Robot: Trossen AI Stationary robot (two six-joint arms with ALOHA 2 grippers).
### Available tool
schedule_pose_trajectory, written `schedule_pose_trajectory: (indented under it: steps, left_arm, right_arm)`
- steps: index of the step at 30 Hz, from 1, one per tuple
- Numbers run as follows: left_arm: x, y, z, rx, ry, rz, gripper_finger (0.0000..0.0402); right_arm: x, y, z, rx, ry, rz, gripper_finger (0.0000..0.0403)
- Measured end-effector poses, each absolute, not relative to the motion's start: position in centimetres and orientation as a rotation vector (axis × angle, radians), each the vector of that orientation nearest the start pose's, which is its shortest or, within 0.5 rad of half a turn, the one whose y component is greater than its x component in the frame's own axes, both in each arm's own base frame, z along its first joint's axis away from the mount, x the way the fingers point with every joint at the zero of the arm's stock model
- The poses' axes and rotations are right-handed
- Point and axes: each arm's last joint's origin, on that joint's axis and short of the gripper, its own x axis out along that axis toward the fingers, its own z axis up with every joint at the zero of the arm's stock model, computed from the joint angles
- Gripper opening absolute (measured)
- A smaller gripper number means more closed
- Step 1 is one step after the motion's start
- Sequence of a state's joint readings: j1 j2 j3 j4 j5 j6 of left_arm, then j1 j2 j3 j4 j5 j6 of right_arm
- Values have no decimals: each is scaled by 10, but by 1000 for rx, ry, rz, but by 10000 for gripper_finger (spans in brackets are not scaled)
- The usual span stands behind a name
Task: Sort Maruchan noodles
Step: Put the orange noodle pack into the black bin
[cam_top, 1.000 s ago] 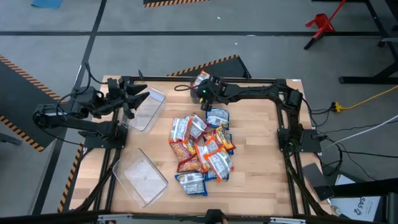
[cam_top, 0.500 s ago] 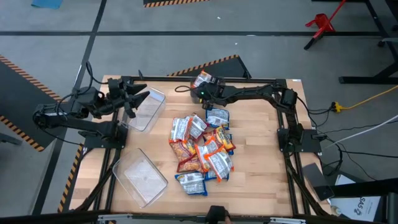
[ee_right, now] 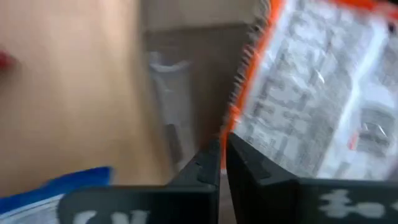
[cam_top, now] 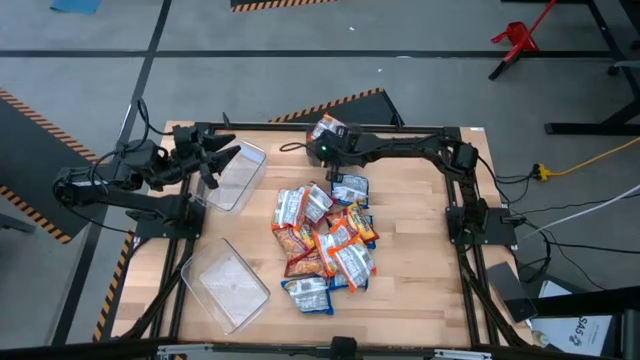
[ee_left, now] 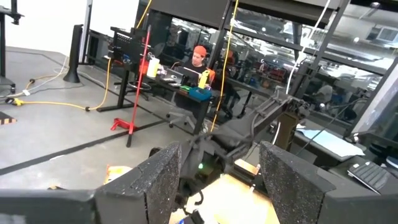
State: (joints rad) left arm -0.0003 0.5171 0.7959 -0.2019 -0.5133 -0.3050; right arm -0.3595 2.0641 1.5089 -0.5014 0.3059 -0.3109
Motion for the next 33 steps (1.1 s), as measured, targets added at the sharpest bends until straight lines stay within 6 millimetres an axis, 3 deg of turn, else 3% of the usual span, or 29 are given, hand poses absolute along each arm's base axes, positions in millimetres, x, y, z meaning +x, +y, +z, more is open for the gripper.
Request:
schedule_pose_trajectory:
  steps: [5, 7, 10, 13, 17, 33]
  left_arm:
    - [102, 14, 366, -318, -153, 498, 212]
    - [102, 14, 366, -318, -153, 497, 212]
    - [102, 14, 366, -318, -153, 497, 212]
    - [102, 14, 366, -318, -153, 497, 212]
    - [102, 14, 366, -317, -153, 497, 212]
    - [102, 15, 366, -290, -149, 529, 212]
  right_arm:
    - [414, -172, 221, -203, 1050, -512, 8]
    - [413, -187, 236, -175, 1002, -581, 10]
    - [403, -214, 244, -62, 953, -667, 3]
    - [392, -232, 241, 34, 940, -707, 4]
    - [384, -241, 233, 91, 952, -702, 1]
    - [376, -235, 191, 87, 983, -683, 1]
